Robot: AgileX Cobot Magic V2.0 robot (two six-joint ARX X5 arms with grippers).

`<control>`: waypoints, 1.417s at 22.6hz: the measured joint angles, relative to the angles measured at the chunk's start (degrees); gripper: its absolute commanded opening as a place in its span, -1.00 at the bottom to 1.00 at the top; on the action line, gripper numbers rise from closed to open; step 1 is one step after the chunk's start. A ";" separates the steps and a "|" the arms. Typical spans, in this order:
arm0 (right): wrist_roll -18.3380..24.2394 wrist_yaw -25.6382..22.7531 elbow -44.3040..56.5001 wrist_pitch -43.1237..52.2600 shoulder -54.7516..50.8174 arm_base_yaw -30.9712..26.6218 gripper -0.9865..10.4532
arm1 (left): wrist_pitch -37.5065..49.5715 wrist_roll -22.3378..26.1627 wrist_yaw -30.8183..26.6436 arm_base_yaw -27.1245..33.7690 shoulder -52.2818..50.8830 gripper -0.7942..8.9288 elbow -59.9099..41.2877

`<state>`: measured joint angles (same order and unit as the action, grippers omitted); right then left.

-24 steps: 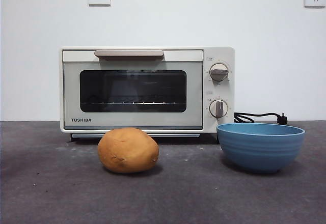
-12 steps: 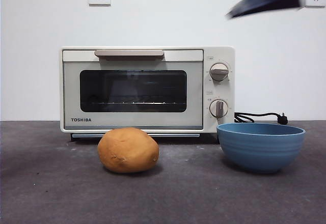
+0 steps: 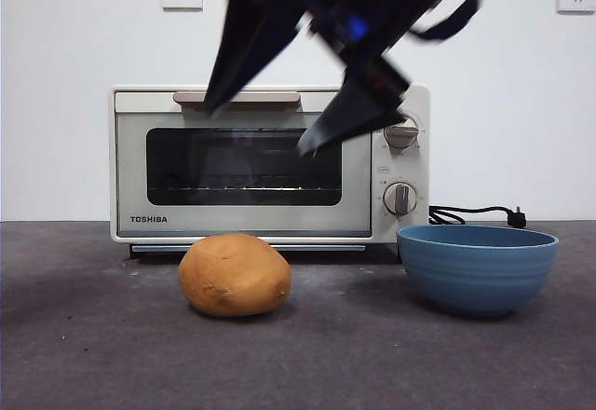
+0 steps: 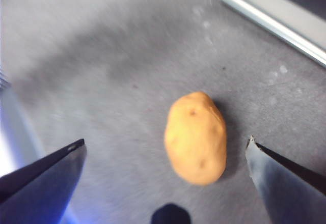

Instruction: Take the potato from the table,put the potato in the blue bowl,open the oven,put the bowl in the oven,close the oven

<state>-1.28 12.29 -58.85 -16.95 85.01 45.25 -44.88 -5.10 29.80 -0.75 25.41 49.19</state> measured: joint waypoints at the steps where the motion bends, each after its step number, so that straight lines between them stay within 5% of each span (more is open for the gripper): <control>1: 0.59 -0.52 -0.87 0.66 2.47 0.48 0.27 | -0.02 0.00 0.00 0.00 0.00 -0.85 0.00; 13: 2.01 -2.03 -4.07 7.28 19.78 1.88 0.13 | -0.02 0.00 0.00 0.00 0.02 -0.85 0.00; 18: 1.99 -1.95 -4.09 7.69 21.09 1.99 -0.87 | -0.02 0.00 0.00 0.00 0.02 -0.85 0.00; 25: 1.95 -1.90 -4.09 6.16 19.26 1.97 -0.85 | -0.02 0.02 0.00 0.00 0.02 -0.85 0.00; 32: 2.19 -9.25 -4.15 -6.80 -1.11 -0.87 -0.85 | -0.02 0.04 0.02 -0.02 0.02 -0.85 0.00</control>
<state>0.91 3.05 -63.00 -23.75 83.90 44.38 -44.91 -5.06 29.82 -0.78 25.43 49.19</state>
